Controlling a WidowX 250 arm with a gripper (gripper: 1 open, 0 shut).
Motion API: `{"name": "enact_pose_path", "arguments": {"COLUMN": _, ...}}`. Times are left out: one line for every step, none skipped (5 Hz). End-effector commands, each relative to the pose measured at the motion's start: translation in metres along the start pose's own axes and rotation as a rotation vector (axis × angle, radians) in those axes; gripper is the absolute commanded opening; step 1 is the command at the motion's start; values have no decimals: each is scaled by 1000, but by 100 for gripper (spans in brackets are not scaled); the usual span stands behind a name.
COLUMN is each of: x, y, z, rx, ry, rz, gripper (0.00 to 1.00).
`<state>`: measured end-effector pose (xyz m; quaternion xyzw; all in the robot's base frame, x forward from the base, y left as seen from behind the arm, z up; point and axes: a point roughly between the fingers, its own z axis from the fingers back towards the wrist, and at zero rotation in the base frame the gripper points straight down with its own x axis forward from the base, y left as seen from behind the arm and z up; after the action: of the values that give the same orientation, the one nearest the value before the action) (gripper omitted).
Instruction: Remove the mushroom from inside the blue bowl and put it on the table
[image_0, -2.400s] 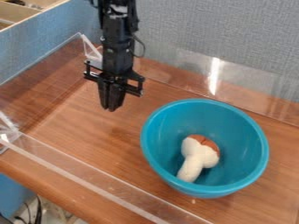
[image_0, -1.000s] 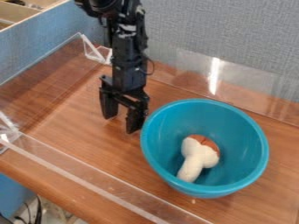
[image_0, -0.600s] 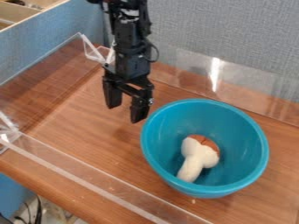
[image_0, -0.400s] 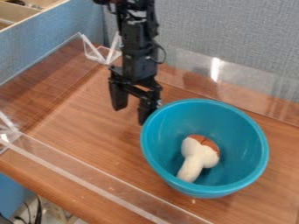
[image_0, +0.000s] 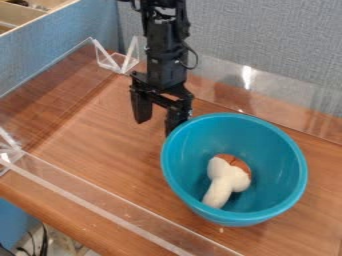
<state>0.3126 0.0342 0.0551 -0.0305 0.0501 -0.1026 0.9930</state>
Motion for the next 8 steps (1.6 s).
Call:
{"name": "enact_pose_path", "arguments": {"x": 6, "y": -3, "z": 31, "rx": 36, "ry": -96, "rz": -56, "gripper": 100}}
{"name": "enact_pose_path", "arguments": {"x": 14, "y": 1, "z": 16, "rx": 35, "ry": -95, "rz": -42, "gripper": 100}}
{"name": "enact_pose_path", "arguments": {"x": 22, "y": 4, "z": 2, "rx": 34, "ry": -94, "rz": -29, "gripper": 100}}
{"name": "enact_pose_path", "arguments": {"x": 24, "y": -8, "z": -5, "rx": 37, "ry": -86, "rz": -63, "gripper": 0}}
{"name": "enact_pose_path", "arguments": {"x": 24, "y": -20, "z": -7, "rx": 40, "ry": -83, "rz": -107, "gripper": 0}}
{"name": "enact_pose_path", "arguments": {"x": 25, "y": -33, "z": -7, "rx": 43, "ry": -84, "rz": -153, "gripper": 0}}
{"name": "enact_pose_path", "arguments": {"x": 24, "y": -37, "z": -11, "rx": 47, "ry": -94, "rz": -203, "gripper": 0}}
{"name": "enact_pose_path", "arguments": {"x": 22, "y": -41, "z": -15, "rx": 50, "ry": -104, "rz": -253, "gripper": 0}}
